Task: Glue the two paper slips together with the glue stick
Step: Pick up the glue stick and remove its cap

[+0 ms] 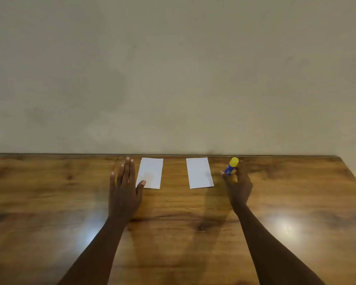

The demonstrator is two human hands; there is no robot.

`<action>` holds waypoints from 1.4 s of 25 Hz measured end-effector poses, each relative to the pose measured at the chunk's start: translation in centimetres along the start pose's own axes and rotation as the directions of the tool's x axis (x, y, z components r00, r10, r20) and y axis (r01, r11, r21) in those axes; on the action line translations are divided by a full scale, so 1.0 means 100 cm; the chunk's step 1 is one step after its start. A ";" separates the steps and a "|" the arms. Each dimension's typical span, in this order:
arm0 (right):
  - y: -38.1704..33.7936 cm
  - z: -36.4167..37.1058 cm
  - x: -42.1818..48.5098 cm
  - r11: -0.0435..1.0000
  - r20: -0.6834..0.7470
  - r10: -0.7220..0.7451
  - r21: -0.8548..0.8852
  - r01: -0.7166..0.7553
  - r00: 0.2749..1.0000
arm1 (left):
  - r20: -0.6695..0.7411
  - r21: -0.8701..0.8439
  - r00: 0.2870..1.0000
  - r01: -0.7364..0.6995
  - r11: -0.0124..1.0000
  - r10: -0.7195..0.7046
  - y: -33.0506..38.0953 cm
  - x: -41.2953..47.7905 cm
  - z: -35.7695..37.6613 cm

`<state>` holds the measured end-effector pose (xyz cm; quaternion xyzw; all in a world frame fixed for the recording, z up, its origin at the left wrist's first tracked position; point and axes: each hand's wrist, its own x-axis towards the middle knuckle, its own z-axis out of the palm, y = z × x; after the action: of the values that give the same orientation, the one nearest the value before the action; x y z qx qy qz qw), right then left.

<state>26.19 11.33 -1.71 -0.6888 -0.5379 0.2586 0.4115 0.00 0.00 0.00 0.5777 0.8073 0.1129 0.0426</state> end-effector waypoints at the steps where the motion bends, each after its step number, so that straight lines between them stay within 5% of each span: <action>1: 0.000 0.001 0.003 1.000 0.001 -0.012 -0.008 0.012 1.000 | 0.000 0.011 1.000 0.013 1.000 -0.013 0.000 0.001 0.003; 9: -0.014 -0.005 0.009 0.999 -0.043 -0.030 0.036 0.032 0.999 | -0.096 0.001 0.995 -0.005 1.000 0.006 0.006 0.006 -0.001; 20: -0.169 -0.043 -0.009 0.917 -0.007 -0.359 0.182 0.354 0.933 | -0.363 -0.264 0.931 -0.133 0.955 0.030 0.053 0.027 -0.132; 22: -0.200 -0.046 -0.023 0.877 0.004 -0.437 0.223 0.425 0.900 | -0.360 -0.449 0.933 -0.173 0.877 -0.001 0.072 0.026 -0.164; 25: -0.239 -0.048 -0.050 0.803 0.039 -0.558 0.275 0.528 0.829 | -0.320 -0.757 0.942 -0.187 0.626 -0.105 0.100 0.016 -0.210; 28: -0.261 -0.050 -0.072 0.731 0.060 -0.660 0.280 0.622 0.748 | -0.347 -0.876 0.921 -0.250 0.413 -0.178 0.114 0.000 -0.242; 31: -0.274 -0.056 -0.086 0.680 0.048 -0.714 0.285 0.675 0.699 | -0.367 -0.908 0.891 -0.280 0.312 -0.268 0.117 -0.011 -0.263; 35: -0.286 -0.066 -0.096 0.671 0.092 -0.724 0.324 0.667 0.684 | -0.386 -0.907 0.868 -0.297 0.298 -0.312 0.119 -0.016 -0.279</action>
<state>13.64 2.64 25.13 -0.3367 -0.7615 0.2225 0.5071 5.91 -1.56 29.77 0.3829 0.5635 0.7125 0.1679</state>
